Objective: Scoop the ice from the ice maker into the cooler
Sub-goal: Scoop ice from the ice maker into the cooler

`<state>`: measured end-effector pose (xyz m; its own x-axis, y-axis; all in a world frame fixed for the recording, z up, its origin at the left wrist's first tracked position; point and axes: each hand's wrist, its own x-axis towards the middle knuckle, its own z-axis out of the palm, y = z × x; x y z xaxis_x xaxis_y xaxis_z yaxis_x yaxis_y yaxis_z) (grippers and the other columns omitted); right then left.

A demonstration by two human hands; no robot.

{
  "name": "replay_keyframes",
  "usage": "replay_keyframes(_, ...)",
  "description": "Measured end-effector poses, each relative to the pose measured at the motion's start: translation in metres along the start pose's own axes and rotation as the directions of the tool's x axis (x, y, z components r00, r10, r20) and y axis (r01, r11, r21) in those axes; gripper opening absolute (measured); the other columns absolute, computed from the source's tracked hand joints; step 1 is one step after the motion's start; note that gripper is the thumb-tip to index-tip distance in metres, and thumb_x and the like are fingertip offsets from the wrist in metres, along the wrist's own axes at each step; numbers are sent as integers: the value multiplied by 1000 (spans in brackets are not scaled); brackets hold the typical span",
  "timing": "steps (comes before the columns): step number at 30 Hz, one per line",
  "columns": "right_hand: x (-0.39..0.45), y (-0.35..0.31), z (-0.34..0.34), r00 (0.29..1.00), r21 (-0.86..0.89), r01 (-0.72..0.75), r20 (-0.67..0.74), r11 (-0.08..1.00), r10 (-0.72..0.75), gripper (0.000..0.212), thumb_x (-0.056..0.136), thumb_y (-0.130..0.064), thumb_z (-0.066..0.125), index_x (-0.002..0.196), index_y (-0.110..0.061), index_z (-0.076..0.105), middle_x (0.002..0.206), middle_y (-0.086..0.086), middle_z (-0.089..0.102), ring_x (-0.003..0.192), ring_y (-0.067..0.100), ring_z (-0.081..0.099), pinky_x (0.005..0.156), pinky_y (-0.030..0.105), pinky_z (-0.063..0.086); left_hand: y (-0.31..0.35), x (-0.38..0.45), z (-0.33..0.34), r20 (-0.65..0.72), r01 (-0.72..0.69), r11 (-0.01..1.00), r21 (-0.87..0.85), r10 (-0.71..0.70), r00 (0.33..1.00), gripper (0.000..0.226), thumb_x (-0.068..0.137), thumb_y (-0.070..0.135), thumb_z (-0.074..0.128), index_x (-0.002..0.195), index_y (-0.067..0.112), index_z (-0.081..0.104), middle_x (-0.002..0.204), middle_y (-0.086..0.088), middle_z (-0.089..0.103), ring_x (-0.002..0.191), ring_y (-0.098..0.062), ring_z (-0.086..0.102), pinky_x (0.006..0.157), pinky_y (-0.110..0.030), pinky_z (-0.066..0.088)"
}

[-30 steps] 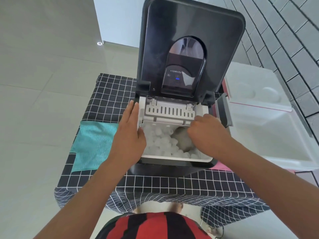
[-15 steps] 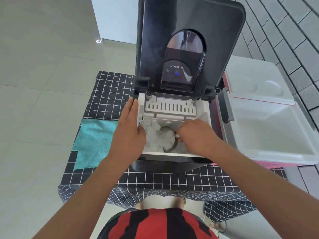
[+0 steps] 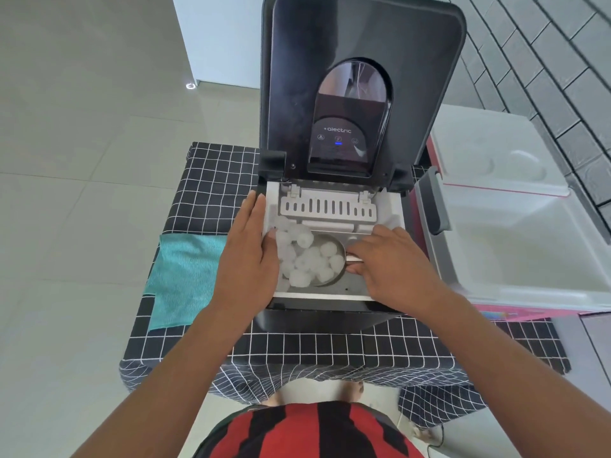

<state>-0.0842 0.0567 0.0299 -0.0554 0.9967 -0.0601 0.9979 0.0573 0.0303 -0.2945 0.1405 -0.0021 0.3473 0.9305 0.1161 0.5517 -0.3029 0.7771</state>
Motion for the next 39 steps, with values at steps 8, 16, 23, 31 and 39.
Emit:
replay_keyframes(8, -7, 0, -3, 1000, 5, -7, -22, 1000, 7, 18, 92, -40, 53, 100, -26, 59, 91, -12, 62, 94, 13, 43, 76, 29, 22, -2, 0, 2, -18, -8, 1000, 11, 8, 1000, 53, 105, 27, 35, 156, 24, 22, 163, 15, 14, 147, 3, 10, 105, 0, 2)
replay_keyframes(16, -21, 8, -7, 989, 128, -70, -121, 989, 86, 12, 90, -34, 59, 95, -24, 63, 80, -12, 55, 85, 13, 37, 71, 28, 15, 0, -6, 2, -57, 13, 994, -106, -19, 998, 55, 105, 45, 29, 155, 23, 26, 161, 12, 24, 147, 0, 16, 118, -23, 13)
replay_keyframes(23, -29, 13, -13, 967, 319, -120, -175, 940, 183, 14, 88, -23, 65, 96, -12, 67, 89, -6, 53, 88, 17, 35, 84, 34, 36, 0, -5, 1, -59, -7, 1000, -22, 6, 998, 57, 104, 46, 29, 155, 21, 28, 162, 10, 23, 147, -2, 16, 115, -19, 10)
replay_keyframes(31, -47, 26, -23, 937, 388, -203, -189, 899, 293, 16, 88, -23, 65, 101, -13, 65, 95, -8, 50, 93, 15, 37, 86, 30, 35, 16, -7, -4, -134, -129, 992, 12, 130, 982, 58, 100, 49, 30, 149, 20, 38, 158, 9, 32, 145, -2, 22, 116, -20, 16)
replay_keyframes(39, -79, 65, -37, 908, 449, -233, -218, 863, 358, 21, 88, -20, 64, 83, -29, 46, 79, -19, 40, 83, 11, 36, 72, 24, 26, 73, 8, 16, -136, -247, 967, -63, 237, 962, 49, 100, 37, 37, 144, 19, 47, 151, 8, 43, 140, -5, 35, 114, -17, 23)
